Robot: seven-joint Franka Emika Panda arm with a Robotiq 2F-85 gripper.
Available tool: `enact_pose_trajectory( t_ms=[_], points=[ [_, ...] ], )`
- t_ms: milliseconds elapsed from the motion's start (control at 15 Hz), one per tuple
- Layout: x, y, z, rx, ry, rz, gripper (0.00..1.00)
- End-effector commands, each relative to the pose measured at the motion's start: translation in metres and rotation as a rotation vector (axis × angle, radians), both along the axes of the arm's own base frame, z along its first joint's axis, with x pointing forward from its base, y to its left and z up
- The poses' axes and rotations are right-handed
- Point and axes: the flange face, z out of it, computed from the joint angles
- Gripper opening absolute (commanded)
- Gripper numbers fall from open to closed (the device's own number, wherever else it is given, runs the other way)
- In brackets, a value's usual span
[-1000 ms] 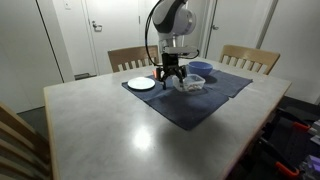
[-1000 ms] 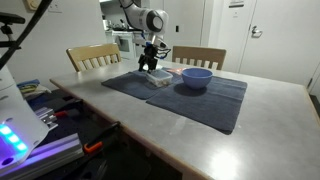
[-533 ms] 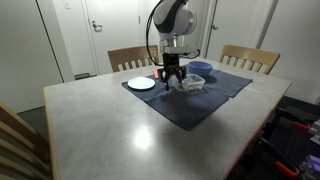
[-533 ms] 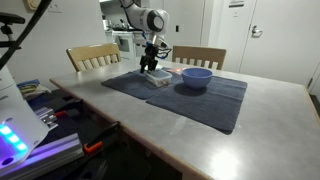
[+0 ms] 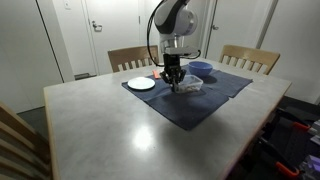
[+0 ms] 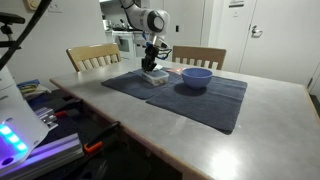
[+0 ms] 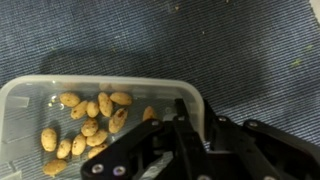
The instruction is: Pick the plastic box and pour its contents into the bowl
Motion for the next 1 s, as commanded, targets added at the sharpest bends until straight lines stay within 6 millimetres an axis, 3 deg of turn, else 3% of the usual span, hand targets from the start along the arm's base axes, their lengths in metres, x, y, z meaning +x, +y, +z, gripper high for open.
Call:
enact_pose_trajectory(
  t_ms=[0, 933],
  points=[
    [-0.006, -0.003, 0.002, 0.009, 0.012, -0.008, 0.0],
    [-0.011, -0.02, 0.033, -0.024, 0.099, 0.037, 0.02]
  ],
)
